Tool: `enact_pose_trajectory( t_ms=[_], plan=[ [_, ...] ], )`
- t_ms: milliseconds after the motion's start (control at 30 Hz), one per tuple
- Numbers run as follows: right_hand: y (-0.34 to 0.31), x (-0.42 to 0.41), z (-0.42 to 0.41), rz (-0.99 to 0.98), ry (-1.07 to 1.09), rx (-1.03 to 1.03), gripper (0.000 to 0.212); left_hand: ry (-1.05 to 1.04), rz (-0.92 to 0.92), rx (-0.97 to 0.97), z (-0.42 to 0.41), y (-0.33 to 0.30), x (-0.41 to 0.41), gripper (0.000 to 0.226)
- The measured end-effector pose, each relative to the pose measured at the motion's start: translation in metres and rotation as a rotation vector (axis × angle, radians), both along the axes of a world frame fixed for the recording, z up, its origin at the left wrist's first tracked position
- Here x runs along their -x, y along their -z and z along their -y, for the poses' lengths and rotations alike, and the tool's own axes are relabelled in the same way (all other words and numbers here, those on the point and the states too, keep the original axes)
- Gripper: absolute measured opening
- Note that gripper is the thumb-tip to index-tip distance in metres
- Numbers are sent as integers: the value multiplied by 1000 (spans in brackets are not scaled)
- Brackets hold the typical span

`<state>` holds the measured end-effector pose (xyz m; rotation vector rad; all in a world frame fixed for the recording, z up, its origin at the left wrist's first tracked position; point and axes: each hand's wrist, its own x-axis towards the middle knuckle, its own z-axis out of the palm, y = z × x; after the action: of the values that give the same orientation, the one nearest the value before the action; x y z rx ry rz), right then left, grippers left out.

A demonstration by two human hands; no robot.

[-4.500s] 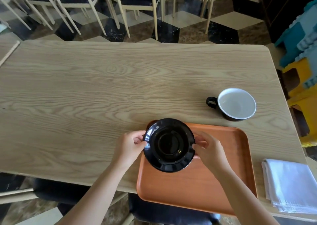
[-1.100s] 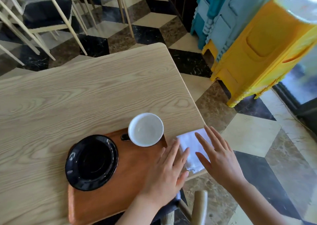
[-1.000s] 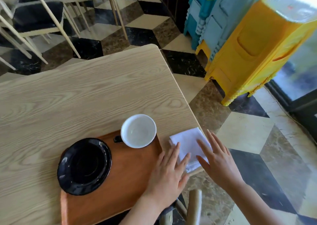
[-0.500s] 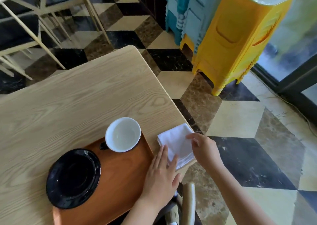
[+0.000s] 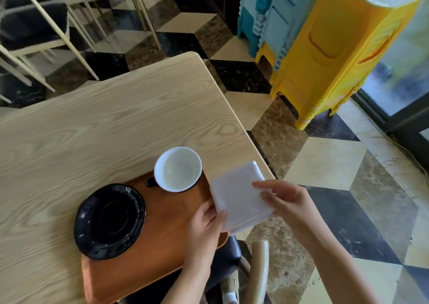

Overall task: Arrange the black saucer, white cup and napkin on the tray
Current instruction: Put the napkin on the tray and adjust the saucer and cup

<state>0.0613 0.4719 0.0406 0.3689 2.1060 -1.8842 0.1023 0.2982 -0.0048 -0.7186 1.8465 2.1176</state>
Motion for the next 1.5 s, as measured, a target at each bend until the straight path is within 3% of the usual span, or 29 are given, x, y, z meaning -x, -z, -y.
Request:
enact_pose_trajectory(
  t_ms=[100,233,367,500,767,900,967,1067,1200,1333,1500],
  plan=[
    [4,-6,10,41,-38,18,33,-66,56,-5,17,3,-11,30],
    [17,-13,27,130,-75,3,44,-135,60,89,39,3,-26,34],
    [31,-17,50,78,-256,-215,52,-136,2,265,61,-1,-39,35],
    [44,-22,74,23,-397,-428,45,-86,-1,465,78,3,-45,35],
    [50,-36,88,-255,-541,-796,40,53,-48,737,86,17,-50,39],
    [54,-40,80,-528,-535,-1006,40,175,-98,944,82,20,-54,56],
    [58,-40,77,-628,-592,-1035,35,283,-235,1094,82,22,-57,65],
    [64,-42,71,-628,-733,-1055,44,460,-375,1144,82,29,-63,56],
    [63,-43,71,-562,-811,-1094,51,543,-382,1196,84,33,-68,50],
    [53,-46,81,-507,-788,-1146,73,568,-398,1232,87,30,-65,50],
    [38,-53,112,-517,-742,-1097,70,607,-439,1241,100,21,-69,50]
  ],
)
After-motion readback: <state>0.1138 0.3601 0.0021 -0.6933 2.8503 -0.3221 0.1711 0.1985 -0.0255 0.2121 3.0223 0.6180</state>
